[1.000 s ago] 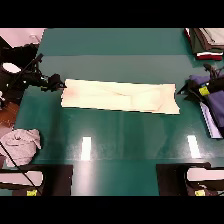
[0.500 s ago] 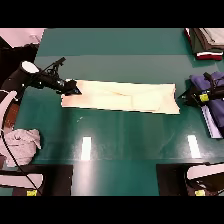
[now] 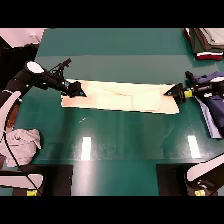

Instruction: Fold the shirts.

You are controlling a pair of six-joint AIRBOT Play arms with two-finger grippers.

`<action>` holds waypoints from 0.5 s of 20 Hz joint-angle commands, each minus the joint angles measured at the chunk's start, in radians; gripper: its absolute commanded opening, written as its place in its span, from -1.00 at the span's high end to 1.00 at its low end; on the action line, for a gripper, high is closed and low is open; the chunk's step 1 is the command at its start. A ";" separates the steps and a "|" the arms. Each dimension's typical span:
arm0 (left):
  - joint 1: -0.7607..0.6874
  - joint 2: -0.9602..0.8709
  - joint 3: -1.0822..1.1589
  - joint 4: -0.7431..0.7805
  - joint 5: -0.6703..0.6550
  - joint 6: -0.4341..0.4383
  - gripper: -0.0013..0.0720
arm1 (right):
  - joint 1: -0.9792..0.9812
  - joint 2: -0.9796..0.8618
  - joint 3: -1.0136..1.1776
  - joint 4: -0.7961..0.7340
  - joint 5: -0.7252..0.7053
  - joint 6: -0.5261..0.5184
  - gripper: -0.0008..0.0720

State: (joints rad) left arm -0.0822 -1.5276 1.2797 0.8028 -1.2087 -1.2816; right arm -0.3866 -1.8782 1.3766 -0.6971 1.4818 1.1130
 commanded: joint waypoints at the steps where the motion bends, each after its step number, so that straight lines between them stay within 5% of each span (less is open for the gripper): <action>1: -0.002 0.000 0.001 -0.005 0.008 -0.005 0.89 | 0.044 -0.016 0.005 0.024 0.002 -0.042 -0.07; 3: -0.004 0.000 0.001 -0.010 0.023 -0.034 0.89 | 0.047 -0.016 0.005 0.025 0.013 -0.058 0.46; 6: -0.047 0.000 0.001 -0.011 0.082 -0.040 0.89 | 0.047 0.000 0.005 0.025 0.031 -0.082 0.93; 10: -0.159 -0.002 0.007 -0.010 0.251 -0.051 0.90 | 0.056 0.106 0.016 0.028 0.013 -0.072 0.94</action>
State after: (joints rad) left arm -0.1772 -1.5280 1.2819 0.7933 -1.0794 -1.3228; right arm -0.3389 -1.8320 1.3834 -0.6792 1.4963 1.0424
